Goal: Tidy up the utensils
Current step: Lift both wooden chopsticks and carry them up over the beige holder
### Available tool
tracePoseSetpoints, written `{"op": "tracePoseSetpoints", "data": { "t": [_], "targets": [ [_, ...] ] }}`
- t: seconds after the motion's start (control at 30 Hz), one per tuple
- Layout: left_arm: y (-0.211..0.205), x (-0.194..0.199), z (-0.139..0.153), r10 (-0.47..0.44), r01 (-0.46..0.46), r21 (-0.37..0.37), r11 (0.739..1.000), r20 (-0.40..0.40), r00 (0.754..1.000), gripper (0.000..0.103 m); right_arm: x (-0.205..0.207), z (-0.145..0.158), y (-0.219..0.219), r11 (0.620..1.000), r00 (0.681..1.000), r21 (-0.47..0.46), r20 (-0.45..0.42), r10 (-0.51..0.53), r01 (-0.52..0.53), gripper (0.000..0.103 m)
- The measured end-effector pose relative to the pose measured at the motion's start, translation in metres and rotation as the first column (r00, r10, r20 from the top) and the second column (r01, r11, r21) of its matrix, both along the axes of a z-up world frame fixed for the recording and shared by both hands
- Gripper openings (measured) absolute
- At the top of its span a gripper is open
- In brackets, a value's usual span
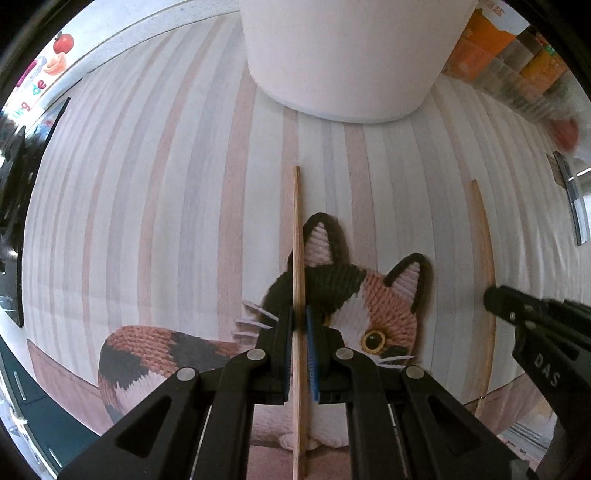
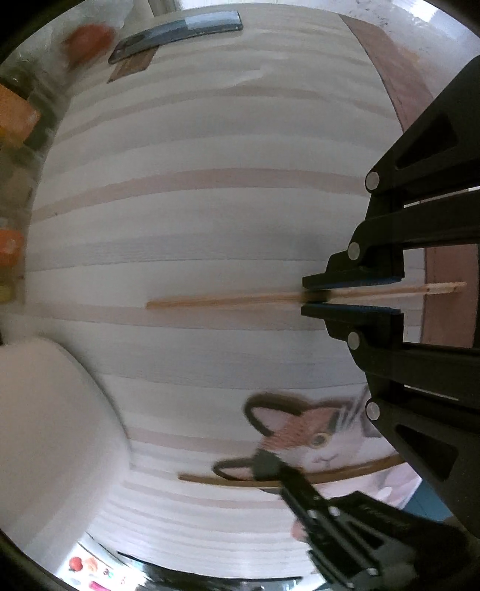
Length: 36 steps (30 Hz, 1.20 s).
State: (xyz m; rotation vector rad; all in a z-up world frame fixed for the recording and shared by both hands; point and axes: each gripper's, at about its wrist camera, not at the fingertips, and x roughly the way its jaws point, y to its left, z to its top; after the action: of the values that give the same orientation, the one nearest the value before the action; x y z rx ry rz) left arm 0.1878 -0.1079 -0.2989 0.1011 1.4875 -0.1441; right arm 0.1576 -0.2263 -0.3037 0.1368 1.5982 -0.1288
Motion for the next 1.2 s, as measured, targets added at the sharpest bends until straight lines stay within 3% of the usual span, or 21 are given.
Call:
{"op": "tracePoseSetpoints", "data": {
  "t": [0.1, 0.43, 0.63, 0.87, 1.2],
  "targets": [
    [0.008, 0.018, -0.005, -0.006, 0.006, 0.000, 1.000, -0.001, 1.000, 0.005, 0.004, -0.001, 0.005, 0.999, 1.000, -0.037, -0.001, 0.003, -0.003, 0.008],
    [0.007, 0.020, -0.005, 0.001, -0.001, -0.006, 1.000, -0.008, 1.000, 0.005, -0.019, -0.003, 0.027, 0.998, 0.999, -0.056, -0.040, -0.018, 0.015, 0.008],
    [0.003, 0.021, -0.004, -0.023, 0.024, 0.008, 1.000, -0.017, 1.000, 0.005, 0.014, -0.003, 0.024, 0.998, 0.999, -0.067, -0.053, -0.005, 0.002, 0.008],
    [0.002, 0.021, -0.005, -0.023, 0.023, -0.006, 1.000, -0.007, 1.000, 0.005, 0.018, -0.006, 0.024, 0.998, 0.999, -0.069, -0.041, -0.002, 0.000, 0.008],
    [0.000, 0.008, 0.043, -0.066, 0.070, -0.026, 0.997, 0.120, 0.991, 0.005, -0.003, 0.022, 0.007, 0.999, 0.996, 0.000, 0.073, -0.042, 0.042, 0.007]
  ]
}}
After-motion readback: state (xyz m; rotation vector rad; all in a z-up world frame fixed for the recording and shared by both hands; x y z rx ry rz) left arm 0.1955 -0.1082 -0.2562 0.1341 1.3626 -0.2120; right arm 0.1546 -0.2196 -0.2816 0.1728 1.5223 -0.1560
